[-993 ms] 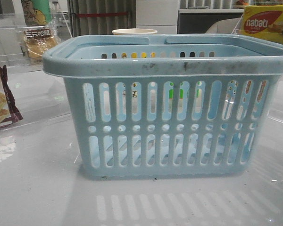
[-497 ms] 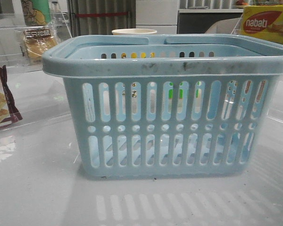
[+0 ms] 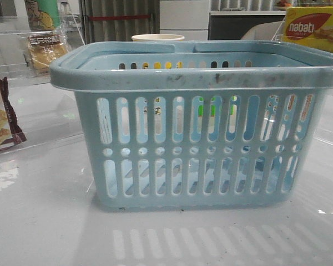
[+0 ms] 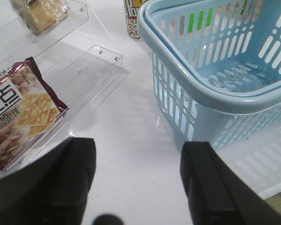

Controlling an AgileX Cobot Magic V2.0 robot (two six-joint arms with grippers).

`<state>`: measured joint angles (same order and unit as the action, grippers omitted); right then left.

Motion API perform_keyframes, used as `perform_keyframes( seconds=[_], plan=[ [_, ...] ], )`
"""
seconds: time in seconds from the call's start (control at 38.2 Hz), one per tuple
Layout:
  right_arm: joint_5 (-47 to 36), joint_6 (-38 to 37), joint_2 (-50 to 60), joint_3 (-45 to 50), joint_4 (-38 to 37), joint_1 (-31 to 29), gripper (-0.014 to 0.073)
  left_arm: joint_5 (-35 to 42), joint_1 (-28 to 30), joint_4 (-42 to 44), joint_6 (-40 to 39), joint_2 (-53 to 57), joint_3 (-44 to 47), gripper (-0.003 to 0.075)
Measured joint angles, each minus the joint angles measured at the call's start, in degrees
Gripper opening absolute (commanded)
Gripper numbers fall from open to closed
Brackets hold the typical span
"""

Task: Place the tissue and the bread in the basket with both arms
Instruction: 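Carry the tissue pack over the basket and open the right gripper, then reach the left gripper to the wrapped bread packet and grasp it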

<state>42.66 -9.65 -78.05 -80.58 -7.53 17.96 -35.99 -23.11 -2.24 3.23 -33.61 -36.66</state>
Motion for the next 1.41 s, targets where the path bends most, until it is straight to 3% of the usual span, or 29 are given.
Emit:
perform_keyframes(
  seconds=[0.1,0.21,0.26,0.47,0.6,0.81,0.97,1.15,1.25,1.41],
  plan=[
    [0.0,0.0,0.2,3.2,0.8,8.7,0.0230,0.0,0.0,0.0,0.0,0.0,0.0,0.0452],
    [0.0,0.0,-2.3,5.5,1.6,15.1,0.0548,0.0,0.0,0.0,0.0,0.0,0.0,0.0452],
    [-0.4,0.0,-3.7,5.6,1.8,16.3,0.0631,0.0,0.0,0.0,0.0,0.0,0.0,0.0452],
    [-4.5,1.6,2.8,8.3,0.1,20.3,0.0444,0.0,0.0,0.0,0.0,0.0,0.0,0.0452],
    [-7.5,3.3,13.4,15.8,-0.3,26.0,0.0444,0.0,0.0,0.0,0.0,0.0,0.0,0.0452],
    [2.5,-1.3,29.4,27.5,-4.9,26.2,0.0444,0.0,0.0,0.0,0.0,0.0,0.0,0.0452],
    [5.0,-2.1,38.3,33.3,-5.3,26.2,0.0444,0.0,0.0,0.0,0.0,0.0,0.0,0.0463],
    [7.0,-2.2,39.5,34.2,-5.3,26.2,0.0444,0.0,0.0,0.0,0.0,-3.6,-0.1,0.0668],
    [7.1,-2.2,39.5,34.2,-5.3,26.2,0.0444,0.0,0.6,0.3,0.0,-10.3,-3.0,0.0669],
    [7.3,-2.2,39.6,34.2,-5.3,26.2,0.0444,0.2,6.4,0.8,0.0,-22.8,-12.3,0.0668]
  ],
)
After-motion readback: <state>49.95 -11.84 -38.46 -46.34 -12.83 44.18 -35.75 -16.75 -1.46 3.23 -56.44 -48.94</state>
